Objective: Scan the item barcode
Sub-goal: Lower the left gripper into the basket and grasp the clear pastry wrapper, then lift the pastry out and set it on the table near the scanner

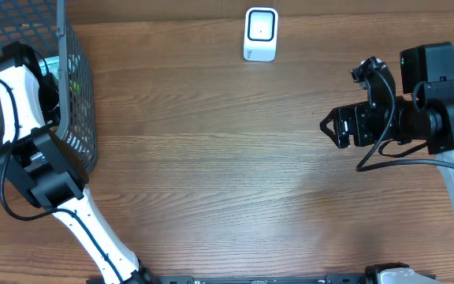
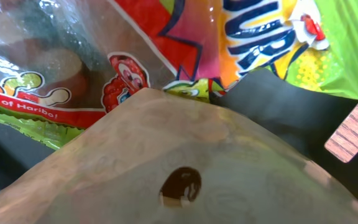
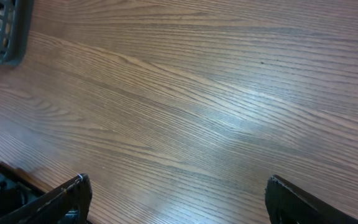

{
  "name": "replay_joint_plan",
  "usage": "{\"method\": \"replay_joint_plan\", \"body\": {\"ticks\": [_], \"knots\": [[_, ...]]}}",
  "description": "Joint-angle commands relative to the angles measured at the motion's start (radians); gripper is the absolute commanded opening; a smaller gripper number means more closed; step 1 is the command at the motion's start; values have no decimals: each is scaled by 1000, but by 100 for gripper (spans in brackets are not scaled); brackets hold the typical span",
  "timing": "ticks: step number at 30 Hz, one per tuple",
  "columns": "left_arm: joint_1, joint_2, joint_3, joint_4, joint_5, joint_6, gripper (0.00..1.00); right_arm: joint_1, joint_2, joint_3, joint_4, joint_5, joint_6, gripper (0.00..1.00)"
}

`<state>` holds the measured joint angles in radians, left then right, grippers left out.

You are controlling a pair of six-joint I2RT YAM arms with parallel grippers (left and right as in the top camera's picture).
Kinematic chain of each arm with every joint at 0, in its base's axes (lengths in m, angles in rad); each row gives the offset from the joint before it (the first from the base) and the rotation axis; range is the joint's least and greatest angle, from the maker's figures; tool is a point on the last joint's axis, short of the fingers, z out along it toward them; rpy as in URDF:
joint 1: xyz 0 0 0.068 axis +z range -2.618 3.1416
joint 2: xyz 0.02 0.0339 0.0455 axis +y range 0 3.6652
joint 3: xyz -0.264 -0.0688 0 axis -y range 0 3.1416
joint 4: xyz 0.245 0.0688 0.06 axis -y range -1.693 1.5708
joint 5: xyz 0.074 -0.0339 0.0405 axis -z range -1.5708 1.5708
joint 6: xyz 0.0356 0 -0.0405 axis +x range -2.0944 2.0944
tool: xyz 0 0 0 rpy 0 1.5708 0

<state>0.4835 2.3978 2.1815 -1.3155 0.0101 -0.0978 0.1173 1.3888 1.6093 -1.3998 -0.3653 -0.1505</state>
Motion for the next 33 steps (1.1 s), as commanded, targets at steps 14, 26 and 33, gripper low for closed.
{"method": "replay_joint_plan", "body": {"ticks": [14,26,33], "knots": [[-11,-37,595,-323,5,-35,4,-6,-5,25,10,-82,-4,90],[-52,-334,840,-374,72,-68,4,-6,-26,58,57,-137,-3,87],[-238,-495,830,-374,122,-70,4,-7,-76,203,52,-33,63,87]]}}
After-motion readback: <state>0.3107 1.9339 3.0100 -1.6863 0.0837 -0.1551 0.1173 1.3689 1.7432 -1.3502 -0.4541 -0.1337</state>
